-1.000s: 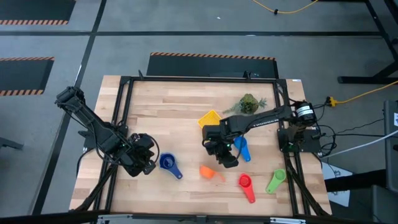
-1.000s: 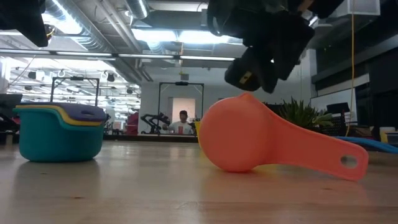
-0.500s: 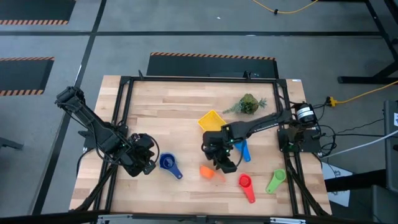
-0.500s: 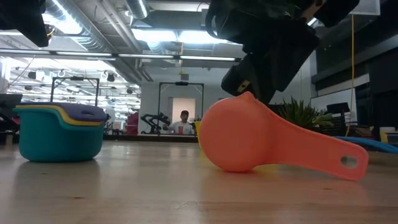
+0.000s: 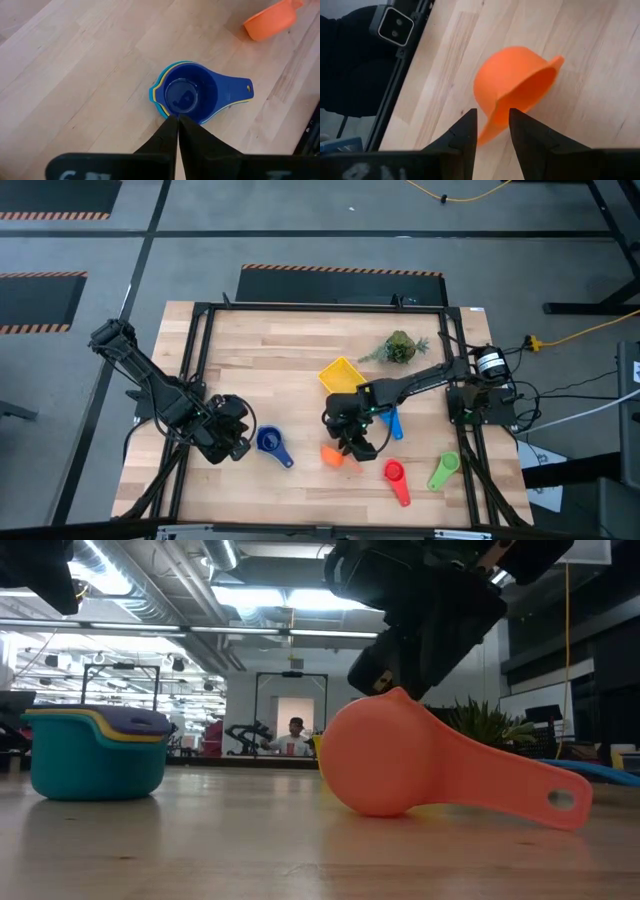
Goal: Nest measuring cups in basket
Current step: Stack the orange measuring cup on top of the dark blue measuring cup
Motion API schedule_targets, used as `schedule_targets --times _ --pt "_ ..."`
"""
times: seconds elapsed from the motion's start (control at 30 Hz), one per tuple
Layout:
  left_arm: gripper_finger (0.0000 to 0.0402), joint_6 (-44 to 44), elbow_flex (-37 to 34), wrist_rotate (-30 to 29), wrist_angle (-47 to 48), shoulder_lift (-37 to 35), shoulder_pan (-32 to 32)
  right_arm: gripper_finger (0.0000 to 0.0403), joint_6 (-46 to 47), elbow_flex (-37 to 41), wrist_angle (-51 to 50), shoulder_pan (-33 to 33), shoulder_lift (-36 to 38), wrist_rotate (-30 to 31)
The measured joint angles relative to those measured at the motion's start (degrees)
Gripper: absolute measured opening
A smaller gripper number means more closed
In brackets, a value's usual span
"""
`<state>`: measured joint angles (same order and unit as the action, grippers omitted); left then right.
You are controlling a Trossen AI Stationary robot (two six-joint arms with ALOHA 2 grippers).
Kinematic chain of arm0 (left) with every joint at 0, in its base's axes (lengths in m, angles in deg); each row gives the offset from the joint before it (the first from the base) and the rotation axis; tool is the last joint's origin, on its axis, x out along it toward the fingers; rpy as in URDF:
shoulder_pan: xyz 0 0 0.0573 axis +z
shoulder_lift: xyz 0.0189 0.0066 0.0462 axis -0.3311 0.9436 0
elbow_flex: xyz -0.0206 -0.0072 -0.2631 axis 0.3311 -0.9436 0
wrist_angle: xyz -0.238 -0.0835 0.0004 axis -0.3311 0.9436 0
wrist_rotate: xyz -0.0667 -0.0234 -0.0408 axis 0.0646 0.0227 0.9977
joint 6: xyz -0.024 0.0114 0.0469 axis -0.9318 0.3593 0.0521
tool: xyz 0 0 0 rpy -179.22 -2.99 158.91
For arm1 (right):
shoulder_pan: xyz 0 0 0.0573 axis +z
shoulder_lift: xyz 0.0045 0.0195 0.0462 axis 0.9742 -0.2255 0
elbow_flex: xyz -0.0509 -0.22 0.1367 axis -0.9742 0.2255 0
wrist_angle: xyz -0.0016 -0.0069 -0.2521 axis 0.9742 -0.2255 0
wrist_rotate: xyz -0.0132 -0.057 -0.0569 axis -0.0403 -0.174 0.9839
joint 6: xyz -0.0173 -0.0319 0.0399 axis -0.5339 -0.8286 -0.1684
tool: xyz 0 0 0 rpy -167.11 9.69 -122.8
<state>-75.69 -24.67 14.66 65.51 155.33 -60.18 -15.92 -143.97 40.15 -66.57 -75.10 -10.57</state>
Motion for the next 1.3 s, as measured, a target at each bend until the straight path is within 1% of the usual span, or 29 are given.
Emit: schedule_targets --times 0.27,0.67,0.93,1.3 --pt "0.0008 0.0 0.0 0.0 0.0 0.0 0.0 0.0118 0.0 0.0 0.44 -0.02 -0.04 0.0" --pt "0.0008 0.0 0.0 0.03 -0.35 0.02 -0.01 0.0118 1.05 0.0 1.63 -0.02 -2.19 -0.12" --pt "0.0008 0.0 0.0 0.02 -0.7 0.02 -0.01 0.0118 1.07 0.0 4.19 -0.02 -4.81 -3.55" --pt "0.0008 0.0 0.0 -0.09 -1.03 0.04 0.0 0.0118 0.81 -0.02 6.76 -0.02 -5.18 -1.94"
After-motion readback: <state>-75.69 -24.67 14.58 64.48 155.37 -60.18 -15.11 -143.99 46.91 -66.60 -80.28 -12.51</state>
